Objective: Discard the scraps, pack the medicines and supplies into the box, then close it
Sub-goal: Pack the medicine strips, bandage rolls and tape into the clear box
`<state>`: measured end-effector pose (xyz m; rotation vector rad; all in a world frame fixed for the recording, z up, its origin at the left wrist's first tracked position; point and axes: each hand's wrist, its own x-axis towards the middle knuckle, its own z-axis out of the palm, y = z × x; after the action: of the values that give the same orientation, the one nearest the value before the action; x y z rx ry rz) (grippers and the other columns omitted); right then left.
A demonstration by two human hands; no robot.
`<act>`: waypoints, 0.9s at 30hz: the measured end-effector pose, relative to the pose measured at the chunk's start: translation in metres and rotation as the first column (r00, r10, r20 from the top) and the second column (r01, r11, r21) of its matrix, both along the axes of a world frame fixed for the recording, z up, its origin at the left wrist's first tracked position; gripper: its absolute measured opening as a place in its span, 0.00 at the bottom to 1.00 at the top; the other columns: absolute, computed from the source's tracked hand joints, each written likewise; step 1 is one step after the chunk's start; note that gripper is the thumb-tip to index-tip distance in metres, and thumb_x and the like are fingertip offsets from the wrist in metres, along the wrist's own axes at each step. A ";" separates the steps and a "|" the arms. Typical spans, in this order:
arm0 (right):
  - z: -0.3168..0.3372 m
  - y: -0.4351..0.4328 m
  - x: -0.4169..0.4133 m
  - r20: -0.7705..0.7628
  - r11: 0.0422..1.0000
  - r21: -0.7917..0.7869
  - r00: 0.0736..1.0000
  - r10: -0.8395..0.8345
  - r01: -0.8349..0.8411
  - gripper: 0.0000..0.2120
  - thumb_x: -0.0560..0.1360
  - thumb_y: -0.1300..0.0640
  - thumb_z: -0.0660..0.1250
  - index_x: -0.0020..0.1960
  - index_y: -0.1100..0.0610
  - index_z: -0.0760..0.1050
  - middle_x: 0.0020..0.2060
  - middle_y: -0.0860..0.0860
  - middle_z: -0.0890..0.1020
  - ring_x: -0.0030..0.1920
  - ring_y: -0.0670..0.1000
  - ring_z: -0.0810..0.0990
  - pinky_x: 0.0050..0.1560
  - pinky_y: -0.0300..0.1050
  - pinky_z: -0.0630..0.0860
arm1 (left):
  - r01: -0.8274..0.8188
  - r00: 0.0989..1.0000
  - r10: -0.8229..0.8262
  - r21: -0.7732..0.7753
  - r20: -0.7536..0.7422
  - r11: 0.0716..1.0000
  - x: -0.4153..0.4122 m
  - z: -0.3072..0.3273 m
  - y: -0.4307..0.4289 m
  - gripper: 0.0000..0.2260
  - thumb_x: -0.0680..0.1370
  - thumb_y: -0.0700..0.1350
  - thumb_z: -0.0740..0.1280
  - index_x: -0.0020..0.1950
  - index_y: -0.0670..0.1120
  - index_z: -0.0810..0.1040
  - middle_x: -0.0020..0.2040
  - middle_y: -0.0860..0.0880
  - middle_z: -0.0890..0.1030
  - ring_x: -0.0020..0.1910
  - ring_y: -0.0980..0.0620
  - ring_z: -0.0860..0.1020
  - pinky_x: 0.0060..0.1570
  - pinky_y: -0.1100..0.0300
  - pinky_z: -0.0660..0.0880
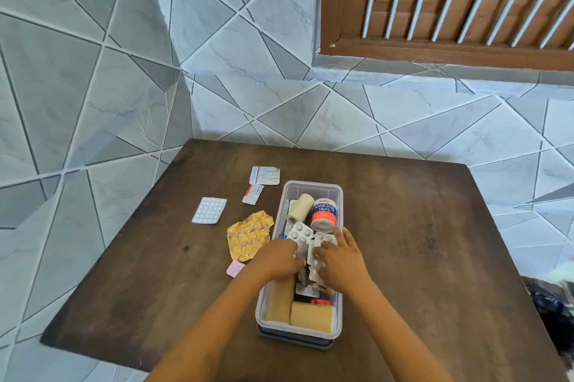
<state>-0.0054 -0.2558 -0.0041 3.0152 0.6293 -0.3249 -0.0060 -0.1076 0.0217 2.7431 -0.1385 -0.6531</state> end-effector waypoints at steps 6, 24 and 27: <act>0.019 0.019 0.016 0.005 0.970 0.245 1.000 0.011 -0.012 0.19 0.76 0.54 0.59 0.66 0.54 0.70 0.66 0.53 0.74 0.70 0.55 0.66 0.71 0.52 0.61 | -0.330 0.913 0.373 -0.240 0.165 0.913 0.024 0.011 0.054 0.10 0.76 0.42 0.62 0.53 0.44 0.80 0.46 0.44 0.84 0.43 0.45 0.82 0.48 0.51 0.81; -0.018 0.173 0.069 -0.104 0.997 -0.038 0.993 0.063 -0.067 0.34 0.75 0.56 0.64 0.75 0.57 0.50 0.76 0.58 0.54 0.77 0.57 0.50 0.76 0.53 0.48 | -0.407 0.910 0.406 -0.002 0.086 0.913 0.083 -0.046 0.201 0.26 0.78 0.49 0.63 0.74 0.49 0.59 0.73 0.38 0.60 0.70 0.37 0.63 0.67 0.47 0.67; -0.025 0.179 0.075 -0.124 0.997 -0.076 0.992 0.007 -0.016 0.37 0.73 0.55 0.67 0.75 0.57 0.50 0.75 0.59 0.59 0.75 0.59 0.55 0.75 0.54 0.50 | -0.347 0.937 0.346 0.014 0.040 0.938 0.095 -0.055 0.206 0.27 0.78 0.50 0.62 0.75 0.51 0.57 0.73 0.38 0.60 0.71 0.38 0.63 0.66 0.47 0.67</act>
<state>0.0697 -0.0763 -0.0295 2.9348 0.6268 -0.5270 0.0886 0.0982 -0.0336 2.7013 0.3397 -0.5059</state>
